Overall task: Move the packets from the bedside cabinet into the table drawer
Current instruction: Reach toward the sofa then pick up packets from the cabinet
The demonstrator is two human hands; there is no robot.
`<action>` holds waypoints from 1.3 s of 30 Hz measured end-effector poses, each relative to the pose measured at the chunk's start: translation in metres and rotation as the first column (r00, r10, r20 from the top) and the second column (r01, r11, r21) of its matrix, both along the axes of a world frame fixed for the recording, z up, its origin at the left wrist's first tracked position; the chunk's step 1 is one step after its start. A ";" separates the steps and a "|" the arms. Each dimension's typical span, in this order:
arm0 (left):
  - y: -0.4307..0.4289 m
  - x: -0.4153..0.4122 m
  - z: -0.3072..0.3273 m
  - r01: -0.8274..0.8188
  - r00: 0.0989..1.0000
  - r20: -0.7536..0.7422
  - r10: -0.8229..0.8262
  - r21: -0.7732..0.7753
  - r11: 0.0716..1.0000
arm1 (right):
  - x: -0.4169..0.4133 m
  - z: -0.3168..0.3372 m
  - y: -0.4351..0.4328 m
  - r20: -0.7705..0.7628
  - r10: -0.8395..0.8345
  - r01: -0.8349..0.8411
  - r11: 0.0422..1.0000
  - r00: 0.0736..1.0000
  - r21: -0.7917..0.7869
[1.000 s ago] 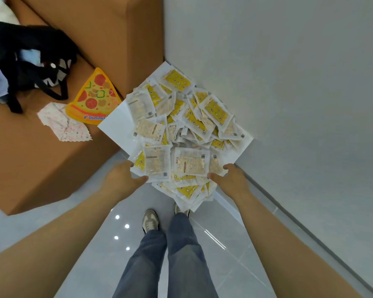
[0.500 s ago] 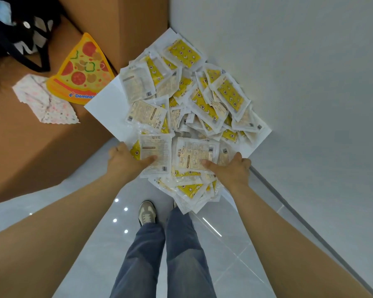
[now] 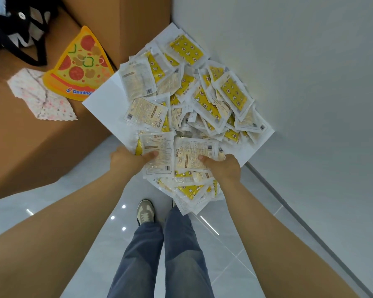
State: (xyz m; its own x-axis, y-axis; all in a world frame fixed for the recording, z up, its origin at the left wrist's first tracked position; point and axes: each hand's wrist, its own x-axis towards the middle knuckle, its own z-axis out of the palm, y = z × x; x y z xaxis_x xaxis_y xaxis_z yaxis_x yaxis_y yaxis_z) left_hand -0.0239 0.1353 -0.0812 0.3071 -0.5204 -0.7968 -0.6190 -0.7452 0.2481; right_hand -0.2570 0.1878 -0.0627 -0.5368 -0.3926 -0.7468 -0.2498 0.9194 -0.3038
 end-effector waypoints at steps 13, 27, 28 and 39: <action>0.004 0.001 0.004 -0.032 0.973 -0.229 0.026 -0.024 0.999 | -0.011 0.007 0.014 0.145 -0.201 0.226 0.956 0.969 -0.186; 0.009 0.010 0.034 -0.060 0.954 -0.300 0.022 -0.119 0.991 | -0.030 0.058 0.025 0.231 -0.294 0.366 0.841 0.928 -0.399; 0.009 0.011 0.037 -0.055 0.954 -0.301 0.016 -0.123 0.991 | -0.029 0.062 0.025 0.231 -0.291 0.364 0.835 0.928 -0.412; 0.010 0.017 0.088 -0.042 0.951 -0.309 -0.023 -0.202 0.978 | -0.015 0.110 0.014 0.256 -0.258 0.358 0.775 0.932 -0.521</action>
